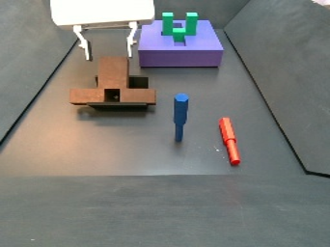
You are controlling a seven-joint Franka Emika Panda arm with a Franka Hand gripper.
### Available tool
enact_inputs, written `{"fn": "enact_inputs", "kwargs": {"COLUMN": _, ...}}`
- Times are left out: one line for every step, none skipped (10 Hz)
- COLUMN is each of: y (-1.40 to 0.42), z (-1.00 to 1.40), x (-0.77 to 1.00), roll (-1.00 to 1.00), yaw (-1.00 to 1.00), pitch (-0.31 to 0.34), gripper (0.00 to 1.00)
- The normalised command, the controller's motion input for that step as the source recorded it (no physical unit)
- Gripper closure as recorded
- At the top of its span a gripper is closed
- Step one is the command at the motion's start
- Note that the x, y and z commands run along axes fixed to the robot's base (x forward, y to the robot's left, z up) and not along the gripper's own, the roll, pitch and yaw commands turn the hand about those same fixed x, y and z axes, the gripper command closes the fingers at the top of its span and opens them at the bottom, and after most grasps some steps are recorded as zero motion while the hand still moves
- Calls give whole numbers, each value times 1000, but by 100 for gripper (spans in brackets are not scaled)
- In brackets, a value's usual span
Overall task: Pick up the brown object. Move up. Place the brown object on the fixture. Regrasp the brown object. Move to above the board. Insert the brown object.
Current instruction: Regrasp the brown object.
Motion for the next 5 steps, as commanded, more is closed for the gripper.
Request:
{"fn": "enact_inputs", "kwargs": {"y": 0, "z": -97, "x": 131, "roll": 400, "yaw": 37, "pitch": 169, "gripper": 0}}
{"fn": "enact_inputs", "kwargs": {"y": 0, "z": -80, "x": 9, "roll": 474, "yaw": 80, "pitch": 103, "gripper": 0}}
{"fn": "enact_inputs", "kwargs": {"y": 0, "z": -91, "x": 0, "roll": 500, "yaw": 109, "pitch": 69, "gripper": 0}}
{"fn": "enact_inputs", "kwargs": {"y": 0, "z": -111, "x": 0, "roll": 489, "yaw": 106, "pitch": 69, "gripper": 0}}
{"fn": "enact_inputs", "kwargs": {"y": 0, "z": -134, "x": 0, "roll": 429, "yaw": 114, "pitch": 69, "gripper": 0}}
